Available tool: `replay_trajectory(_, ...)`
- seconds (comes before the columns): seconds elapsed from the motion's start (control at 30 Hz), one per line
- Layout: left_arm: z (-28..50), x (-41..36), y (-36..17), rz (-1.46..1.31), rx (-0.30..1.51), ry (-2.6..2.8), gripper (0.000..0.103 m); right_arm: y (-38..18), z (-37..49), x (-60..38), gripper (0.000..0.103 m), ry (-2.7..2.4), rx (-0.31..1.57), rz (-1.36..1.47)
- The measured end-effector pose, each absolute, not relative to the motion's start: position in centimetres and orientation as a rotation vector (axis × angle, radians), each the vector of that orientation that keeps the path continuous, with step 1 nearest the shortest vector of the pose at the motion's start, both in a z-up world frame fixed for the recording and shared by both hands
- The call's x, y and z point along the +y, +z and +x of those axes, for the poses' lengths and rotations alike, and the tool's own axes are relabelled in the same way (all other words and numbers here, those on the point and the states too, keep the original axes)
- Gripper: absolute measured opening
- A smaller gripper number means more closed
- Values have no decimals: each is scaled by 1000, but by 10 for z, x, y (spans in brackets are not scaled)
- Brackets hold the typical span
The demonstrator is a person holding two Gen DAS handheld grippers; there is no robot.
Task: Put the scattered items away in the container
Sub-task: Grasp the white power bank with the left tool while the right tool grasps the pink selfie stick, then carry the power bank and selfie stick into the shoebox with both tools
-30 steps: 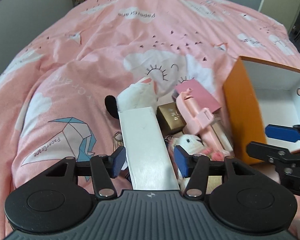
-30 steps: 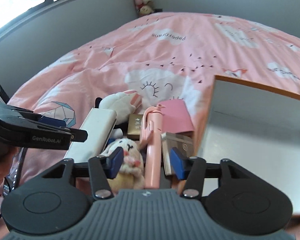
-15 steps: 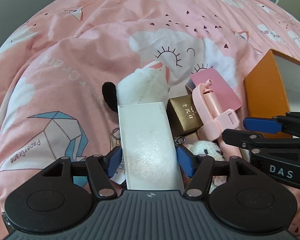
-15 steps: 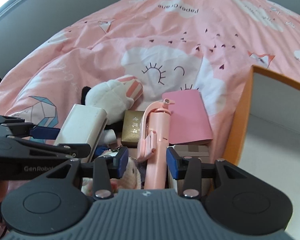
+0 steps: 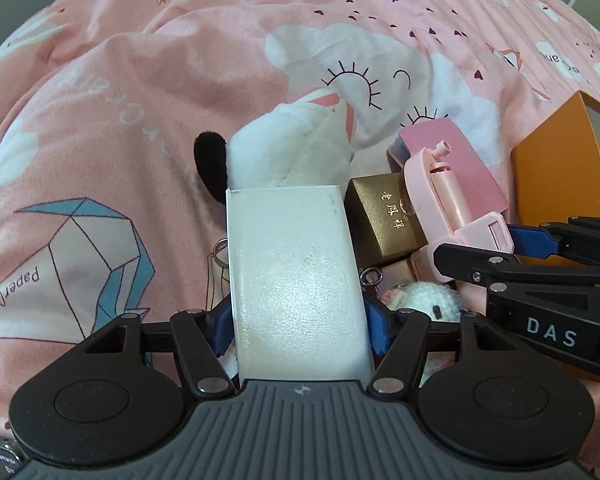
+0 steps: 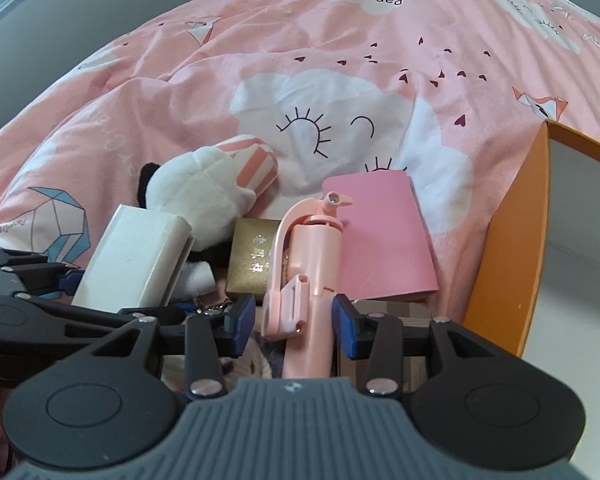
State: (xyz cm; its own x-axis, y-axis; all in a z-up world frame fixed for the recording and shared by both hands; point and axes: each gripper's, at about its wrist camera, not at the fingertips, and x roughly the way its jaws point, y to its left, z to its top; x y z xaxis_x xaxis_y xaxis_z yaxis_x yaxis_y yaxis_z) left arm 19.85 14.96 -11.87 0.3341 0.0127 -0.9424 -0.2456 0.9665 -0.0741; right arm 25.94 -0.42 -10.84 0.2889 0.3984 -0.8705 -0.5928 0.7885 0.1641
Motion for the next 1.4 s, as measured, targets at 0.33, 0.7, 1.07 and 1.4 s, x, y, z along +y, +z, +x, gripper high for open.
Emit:
replay_trajectory(0.33, 185, 161, -104, -239, 1171, 194, 72, -122, 257, 14, 49, 668, 1072, -299)
replay_trajectory(0.7, 169, 159, -75, -244, 1051, 137, 71, -87, 241, -2, 46, 700, 950, -275)
replay_trajectory(1.07, 162, 128, -8, -163, 893, 48, 70, -2, 214, -46, 46, 734, 732, -138)
replay_trajectory(1.4, 192, 56, 33, -156, 825, -173, 70, 47, 203, -136, 46, 581, 644, -22)
